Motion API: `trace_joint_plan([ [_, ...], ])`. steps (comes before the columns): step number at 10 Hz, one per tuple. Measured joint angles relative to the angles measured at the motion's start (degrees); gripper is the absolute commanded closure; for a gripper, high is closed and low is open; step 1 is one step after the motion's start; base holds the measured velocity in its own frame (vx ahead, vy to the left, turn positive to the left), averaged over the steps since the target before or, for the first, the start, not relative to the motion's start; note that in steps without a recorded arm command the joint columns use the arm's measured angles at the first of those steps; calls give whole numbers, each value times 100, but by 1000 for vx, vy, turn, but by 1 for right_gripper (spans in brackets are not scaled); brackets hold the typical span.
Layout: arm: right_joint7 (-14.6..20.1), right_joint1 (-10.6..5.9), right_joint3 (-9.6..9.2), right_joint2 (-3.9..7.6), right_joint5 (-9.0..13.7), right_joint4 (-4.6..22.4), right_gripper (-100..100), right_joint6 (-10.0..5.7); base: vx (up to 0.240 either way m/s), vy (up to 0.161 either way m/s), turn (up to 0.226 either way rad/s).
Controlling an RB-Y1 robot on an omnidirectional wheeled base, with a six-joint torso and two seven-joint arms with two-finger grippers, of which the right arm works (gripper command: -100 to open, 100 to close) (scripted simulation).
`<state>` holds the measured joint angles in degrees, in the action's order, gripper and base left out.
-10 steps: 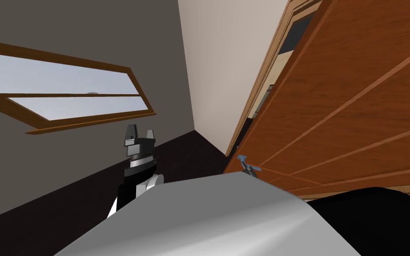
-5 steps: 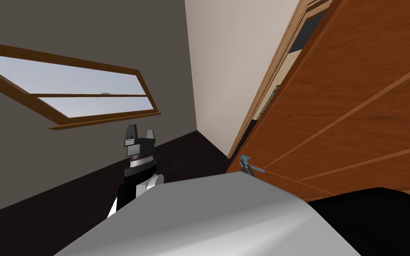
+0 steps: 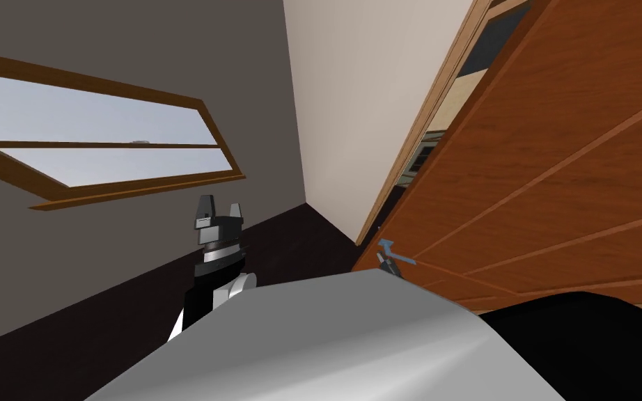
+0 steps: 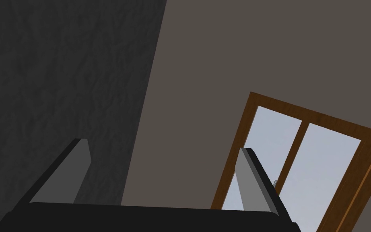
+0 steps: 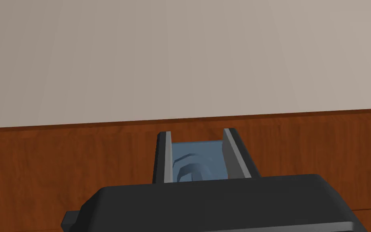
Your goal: Pull the door open
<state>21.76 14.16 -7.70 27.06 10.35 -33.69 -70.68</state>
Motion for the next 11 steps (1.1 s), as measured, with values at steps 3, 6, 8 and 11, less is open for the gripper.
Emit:
trace_joint_plan([
  [3,-16,217,290,-9,251,-9,-100,9,-8,126,-255],
  [6,17,268,494,-1,427,139,-100,-3,-31,111,-258],
  [8,14,395,644,4,557,131,-100,42,-25,79,-41],
  [11,-20,290,695,-6,568,120,-100,162,170,-72,51],
])
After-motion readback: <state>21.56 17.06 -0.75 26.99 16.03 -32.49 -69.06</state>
